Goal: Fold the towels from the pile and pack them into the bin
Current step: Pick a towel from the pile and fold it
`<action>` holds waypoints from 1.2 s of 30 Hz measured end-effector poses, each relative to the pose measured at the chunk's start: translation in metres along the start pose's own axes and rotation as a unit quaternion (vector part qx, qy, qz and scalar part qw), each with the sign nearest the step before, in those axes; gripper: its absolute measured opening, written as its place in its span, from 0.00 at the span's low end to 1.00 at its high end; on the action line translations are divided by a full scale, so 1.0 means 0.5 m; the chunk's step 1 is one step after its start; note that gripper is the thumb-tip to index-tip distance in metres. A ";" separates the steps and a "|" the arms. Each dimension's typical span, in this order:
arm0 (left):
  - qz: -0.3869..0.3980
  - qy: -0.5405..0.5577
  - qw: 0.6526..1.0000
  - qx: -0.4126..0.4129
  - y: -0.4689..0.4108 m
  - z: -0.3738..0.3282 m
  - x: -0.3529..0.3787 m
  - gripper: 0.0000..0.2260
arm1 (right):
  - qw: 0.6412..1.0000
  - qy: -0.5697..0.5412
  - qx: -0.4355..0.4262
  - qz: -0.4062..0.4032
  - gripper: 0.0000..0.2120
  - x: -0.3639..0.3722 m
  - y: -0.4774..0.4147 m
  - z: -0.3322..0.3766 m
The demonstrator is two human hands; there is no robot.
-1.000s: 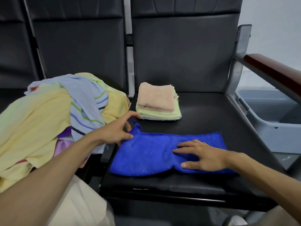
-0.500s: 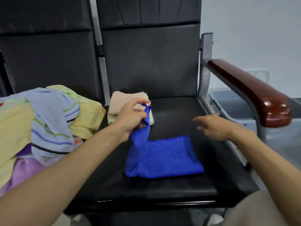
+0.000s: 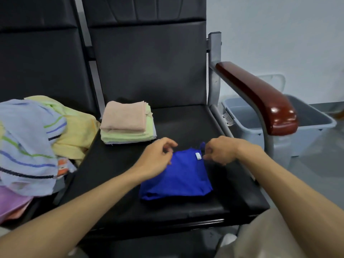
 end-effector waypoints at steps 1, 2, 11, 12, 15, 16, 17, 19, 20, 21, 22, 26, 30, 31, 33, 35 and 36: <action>-0.002 -0.058 0.998 0.015 0.012 0.020 -0.024 0.11 | 1.000 -0.010 0.009 0.018 0.18 0.005 0.003 0.002; 0.003 -0.109 0.994 0.023 0.028 0.042 -0.046 0.09 | 0.999 -0.024 0.016 0.035 0.20 0.010 0.006 0.007; 0.125 -0.201 0.970 0.053 0.135 0.114 -0.075 0.22 | 0.989 -0.088 0.094 0.079 0.23 0.052 0.003 0.028; 0.143 -0.222 0.962 0.069 0.141 0.109 -0.070 0.26 | 0.988 -0.091 0.098 0.079 0.21 0.055 -0.002 0.031; 0.142 -0.274 0.944 0.117 0.141 0.095 -0.061 0.20 | 0.985 -0.104 0.103 0.094 0.14 0.057 -0.011 0.033; 0.130 -0.275 0.944 0.130 0.138 0.090 -0.062 0.16 | 0.982 -0.122 0.106 0.098 0.13 0.053 -0.011 0.033; 0.119 -0.272 0.944 0.143 0.135 0.088 -0.064 0.12 | 0.978 -0.151 0.110 0.096 0.12 0.048 -0.009 0.034; 0.101 -0.270 0.943 0.169 0.131 0.085 -0.070 0.07 | 0.966 -0.225 0.114 0.062 0.09 0.032 -0.004 0.035; 0.091 -0.277 0.940 0.179 0.130 0.084 -0.073 0.05 | 0.956 -0.268 0.113 0.031 0.08 0.023 -0.002 0.035; 0.078 -0.286 0.937 0.186 0.132 0.082 -0.076 0.05 | 0.943 -0.313 0.110 0.002 0.07 0.017 -0.003 0.034; 0.063 -0.296 0.935 0.187 0.133 0.083 -0.078 0.05 | 0.930 -0.353 0.102 -0.019 0.06 0.013 -0.003 0.037; 0.017 -0.326 0.923 0.205 0.140 0.092 -0.081 0.10 | 0.899 -0.428 0.088 -0.027 0.04 0.020 -0.015 0.053; -0.020 -0.385 0.891 0.241 0.139 0.095 -0.077 0.09 | 0.969 -0.221 0.055 -0.092 0.11 0.010 -0.025 0.061; -0.023 -0.389 0.887 0.248 0.137 0.095 -0.073 0.10 | 0.980 -0.138 0.009 -0.143 0.14 -0.003 -0.018 0.072; -0.038 -0.395 0.880 0.262 0.134 0.091 -0.065 0.14 | 0.975 -0.099 -0.116 -0.162 0.18 -0.012 0.012 0.119; -0.060 -0.399 0.875 0.267 0.129 0.090 -0.059 0.16 | 0.975 -0.081 -0.201 -0.056 0.21 0.015 0.038 0.168; -0.069 -0.393 0.878 0.263 0.127 0.089 -0.058 0.16 | 0.977 -0.028 -0.212 -0.001 0.24 0.038 0.045 0.186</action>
Point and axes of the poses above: each hand's wrist, its own y-axis away from the middle knuckle, its own x-axis out of the palm, z = x × y, the point moved 4 cm from there along -y, towards the middle knuckle, and after that the axes turned 1 degree about -x, right-handed, at the moved point
